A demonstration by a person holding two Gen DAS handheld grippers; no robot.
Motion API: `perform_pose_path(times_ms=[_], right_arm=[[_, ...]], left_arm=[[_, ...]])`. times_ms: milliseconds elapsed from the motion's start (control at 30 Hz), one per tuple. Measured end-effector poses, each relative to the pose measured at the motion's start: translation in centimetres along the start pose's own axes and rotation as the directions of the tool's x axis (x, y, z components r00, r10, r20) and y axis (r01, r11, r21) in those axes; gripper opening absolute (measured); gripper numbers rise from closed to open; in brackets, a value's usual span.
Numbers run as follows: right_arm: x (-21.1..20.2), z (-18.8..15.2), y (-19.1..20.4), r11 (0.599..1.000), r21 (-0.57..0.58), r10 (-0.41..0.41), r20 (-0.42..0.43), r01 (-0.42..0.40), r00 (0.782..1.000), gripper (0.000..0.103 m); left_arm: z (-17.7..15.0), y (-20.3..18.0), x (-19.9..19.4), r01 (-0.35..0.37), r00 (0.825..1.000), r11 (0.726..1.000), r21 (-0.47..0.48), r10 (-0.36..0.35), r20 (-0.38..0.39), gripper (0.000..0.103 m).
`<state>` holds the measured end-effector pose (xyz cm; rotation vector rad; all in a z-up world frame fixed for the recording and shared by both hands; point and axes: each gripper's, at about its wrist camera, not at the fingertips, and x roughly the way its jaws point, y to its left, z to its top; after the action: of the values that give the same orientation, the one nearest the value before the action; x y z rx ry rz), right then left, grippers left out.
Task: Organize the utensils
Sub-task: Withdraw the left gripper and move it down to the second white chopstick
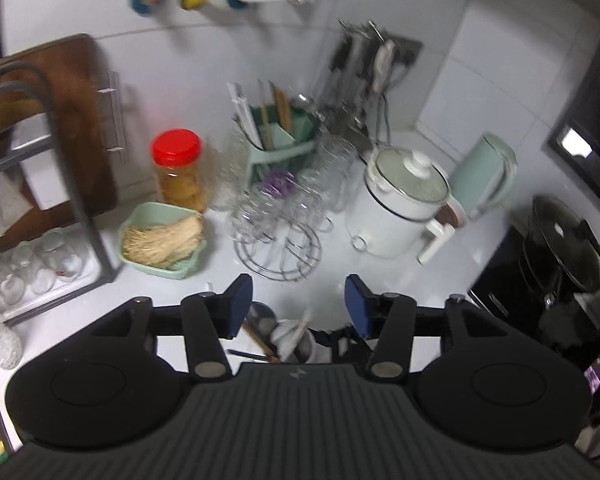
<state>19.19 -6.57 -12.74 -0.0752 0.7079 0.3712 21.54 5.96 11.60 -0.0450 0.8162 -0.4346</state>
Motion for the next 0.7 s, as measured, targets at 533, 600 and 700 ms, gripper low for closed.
perform_pose_path(times_ms=[533,600,700], right_arm=[[-2.1,0.2,-0.5,0.995,0.098,-0.037,0.029,0.034,0.999,0.103],[-2.4,0.2,-0.3,0.995,0.097,-0.036,0.031,0.033,0.999,0.103],[-2.9,0.2,0.5,0.997,0.070,-0.038,0.036,0.035,0.999,0.101]], left_arm=[[-8.1,8.2,0.4,-0.107,0.993,0.993,-0.057,0.110,0.047,0.064],[-9.7,9.2,1.7,-0.099,0.994,0.993,-0.065,0.101,0.035,0.064],[-12.4,10.9,3.6,-0.112,0.994,0.991,-0.078,0.112,0.008,0.064]])
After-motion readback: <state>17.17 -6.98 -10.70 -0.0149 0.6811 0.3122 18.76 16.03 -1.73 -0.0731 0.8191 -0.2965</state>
